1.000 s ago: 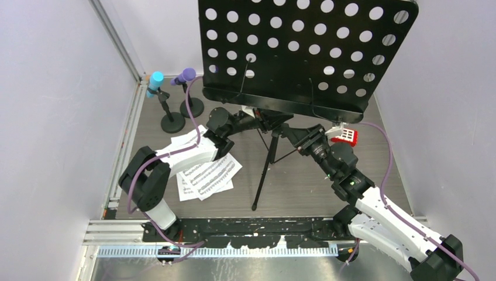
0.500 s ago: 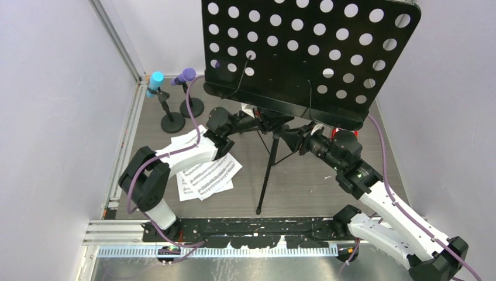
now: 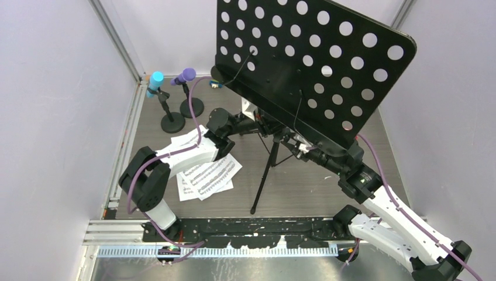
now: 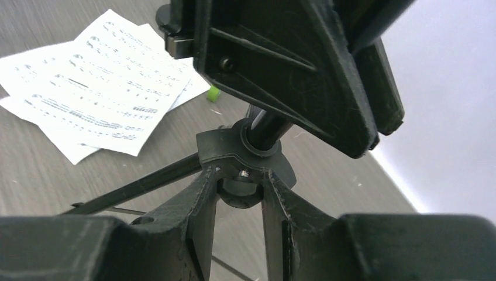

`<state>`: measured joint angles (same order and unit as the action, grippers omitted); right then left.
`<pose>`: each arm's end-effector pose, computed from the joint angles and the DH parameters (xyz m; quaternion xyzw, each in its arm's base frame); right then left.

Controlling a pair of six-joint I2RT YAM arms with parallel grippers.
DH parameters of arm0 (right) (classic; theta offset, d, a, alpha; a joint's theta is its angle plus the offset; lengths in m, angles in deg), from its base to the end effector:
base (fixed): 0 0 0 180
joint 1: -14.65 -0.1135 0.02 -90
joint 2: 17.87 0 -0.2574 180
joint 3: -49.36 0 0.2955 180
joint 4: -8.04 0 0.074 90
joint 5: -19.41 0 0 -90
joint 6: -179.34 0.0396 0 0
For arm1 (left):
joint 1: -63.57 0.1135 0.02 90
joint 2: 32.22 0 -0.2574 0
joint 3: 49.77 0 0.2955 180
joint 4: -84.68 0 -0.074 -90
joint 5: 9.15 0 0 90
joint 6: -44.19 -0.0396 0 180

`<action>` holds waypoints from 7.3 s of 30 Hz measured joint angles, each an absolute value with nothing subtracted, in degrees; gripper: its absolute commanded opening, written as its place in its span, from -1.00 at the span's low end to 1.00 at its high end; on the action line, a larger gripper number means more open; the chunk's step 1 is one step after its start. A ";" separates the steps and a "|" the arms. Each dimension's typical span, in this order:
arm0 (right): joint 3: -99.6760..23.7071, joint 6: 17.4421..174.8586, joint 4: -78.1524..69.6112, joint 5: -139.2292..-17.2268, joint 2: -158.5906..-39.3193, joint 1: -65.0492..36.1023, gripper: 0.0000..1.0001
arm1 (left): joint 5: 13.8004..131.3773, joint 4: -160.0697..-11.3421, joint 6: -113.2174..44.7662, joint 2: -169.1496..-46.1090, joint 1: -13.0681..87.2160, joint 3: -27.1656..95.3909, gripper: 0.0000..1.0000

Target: Pack up the instrument practice props

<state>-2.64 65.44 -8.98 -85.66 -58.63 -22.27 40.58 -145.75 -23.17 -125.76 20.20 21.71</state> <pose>0.1749 0.1443 0.3278 -0.4481 0.5898 0.1720 0.6495 0.2743 -0.2943 0.3089 0.3773 0.4199 -0.5871 0.5802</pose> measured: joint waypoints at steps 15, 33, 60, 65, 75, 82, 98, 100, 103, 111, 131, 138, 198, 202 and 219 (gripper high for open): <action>-1.68 33.63 -10.92 -86.12 -58.78 -24.00 -0.99 | 43.20 -145.58 -23.15 -126.55 20.13 22.26 -1.00; -2.95 7.43 -17.74 -74.42 -59.44 -31.41 0.28 | 43.31 -145.69 -23.70 -126.98 20.05 22.56 -1.00; 23.28 94.68 3.42 -48.17 -25.47 -31.24 1.00 | 43.62 -145.69 -23.76 -127.05 20.07 22.56 -1.00; 13.31 123.90 -12.25 -36.48 -31.02 -31.13 1.00 | 43.68 -145.69 -23.76 -127.05 20.07 22.56 -1.00; 7.19 168.16 -17.46 -43.41 -43.17 -31.08 0.97 | 43.70 -145.73 -23.74 -127.12 20.07 22.56 -1.00; 11.06 184.73 -11.60 -47.23 -45.93 -31.10 0.74 | 43.70 -145.73 -23.74 -127.12 20.07 22.56 -1.00; 11.13 191.75 -1.09 -47.01 -50.63 -31.10 0.19 | 43.73 -145.84 -23.70 -127.14 20.07 22.56 -1.00; 11.24 191.75 -0.76 -47.01 -51.33 -31.10 0.18 | 43.77 -145.84 -23.72 -127.14 20.07 22.59 -1.00; 11.34 191.70 -0.54 -46.93 -52.05 -31.10 0.19 | 43.77 -145.84 -23.72 -127.14 20.07 22.56 -1.00; 11.74 191.22 -0.17 -46.31 -53.14 -31.08 -0.21 | 43.77 -145.84 -23.72 -127.14 20.07 22.56 -1.00; 10.51 159.25 4.09 -46.07 -53.34 -31.10 -0.89 | 43.77 -145.88 -23.68 -127.16 20.07 22.56 -1.00; 6.10 137.96 1.06 -47.32 -54.58 -31.26 0.02 | 43.77 -145.77 -23.52 -127.14 20.09 22.65 -1.00; 21.57 99.69 28.40 -73.68 -65.03 -33.86 -0.99 | 43.27 -145.05 -24.09 -126.09 20.02 21.38 -1.00; 20.39 95.79 25.19 -73.68 -64.03 -34.03 -0.99 | 43.31 -144.55 -24.53 -125.54 19.98 21.01 -0.67; 20.37 92.23 24.97 -74.14 -63.13 -34.36 -0.99 | 51.77 -152.46 -15.35 -125.02 19.94 16.55 0.19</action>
